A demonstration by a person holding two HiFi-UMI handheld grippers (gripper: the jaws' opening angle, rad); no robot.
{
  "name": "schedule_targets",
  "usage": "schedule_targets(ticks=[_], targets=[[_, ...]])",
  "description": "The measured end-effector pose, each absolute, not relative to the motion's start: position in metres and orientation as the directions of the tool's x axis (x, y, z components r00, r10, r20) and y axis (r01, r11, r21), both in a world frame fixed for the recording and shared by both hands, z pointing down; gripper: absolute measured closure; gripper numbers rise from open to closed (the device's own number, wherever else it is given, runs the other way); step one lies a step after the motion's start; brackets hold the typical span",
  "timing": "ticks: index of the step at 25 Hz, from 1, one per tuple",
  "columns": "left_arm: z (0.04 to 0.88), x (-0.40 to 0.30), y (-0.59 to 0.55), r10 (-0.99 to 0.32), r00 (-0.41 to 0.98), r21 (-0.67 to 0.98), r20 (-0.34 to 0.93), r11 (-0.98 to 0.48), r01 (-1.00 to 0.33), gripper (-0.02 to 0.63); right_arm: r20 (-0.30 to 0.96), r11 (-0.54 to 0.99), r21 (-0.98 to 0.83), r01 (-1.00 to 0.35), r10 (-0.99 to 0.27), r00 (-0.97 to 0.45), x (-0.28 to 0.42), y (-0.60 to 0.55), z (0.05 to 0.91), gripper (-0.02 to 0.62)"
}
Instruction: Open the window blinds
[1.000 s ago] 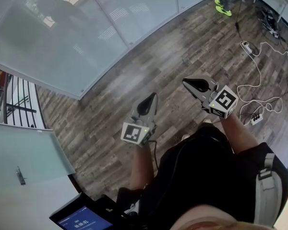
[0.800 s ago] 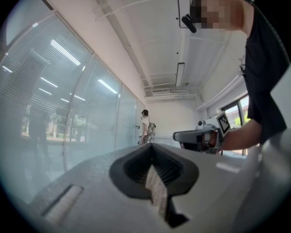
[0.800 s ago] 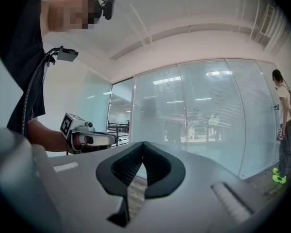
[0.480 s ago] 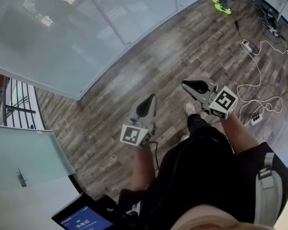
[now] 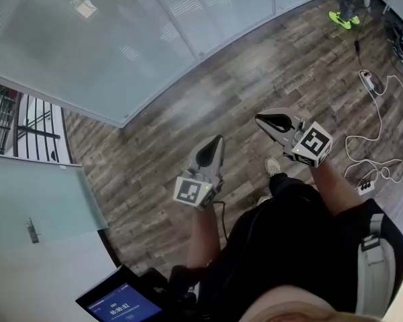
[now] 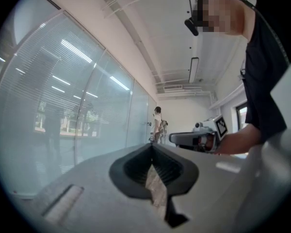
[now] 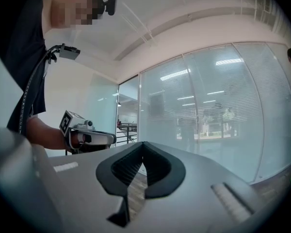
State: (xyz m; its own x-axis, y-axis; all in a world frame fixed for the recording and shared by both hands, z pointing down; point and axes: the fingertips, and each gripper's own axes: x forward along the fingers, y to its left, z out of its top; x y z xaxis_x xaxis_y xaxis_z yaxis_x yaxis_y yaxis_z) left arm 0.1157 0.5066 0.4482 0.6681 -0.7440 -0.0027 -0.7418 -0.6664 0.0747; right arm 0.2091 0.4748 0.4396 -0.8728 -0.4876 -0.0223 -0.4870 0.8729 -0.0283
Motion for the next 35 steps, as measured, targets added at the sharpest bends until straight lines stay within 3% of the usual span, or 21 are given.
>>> schedule_targets(ticks=[24,35], targets=[[0.422,0.161,0.359,-0.828,0.56,-0.017,-0.012,-0.56,-0.828,0.603,-0.052,0.957,0.045,-0.286,-0.284,-0.957,0.234,0.33,0.424,0.589],[0.427,0.161,0.346,-0.859,0.511,-0.032,0.04,-0.512,-0.858,0.603,-0.068,0.976,-0.049,-0.212,-0.215,-0.974,0.231,0.312,0.445,0.589]])
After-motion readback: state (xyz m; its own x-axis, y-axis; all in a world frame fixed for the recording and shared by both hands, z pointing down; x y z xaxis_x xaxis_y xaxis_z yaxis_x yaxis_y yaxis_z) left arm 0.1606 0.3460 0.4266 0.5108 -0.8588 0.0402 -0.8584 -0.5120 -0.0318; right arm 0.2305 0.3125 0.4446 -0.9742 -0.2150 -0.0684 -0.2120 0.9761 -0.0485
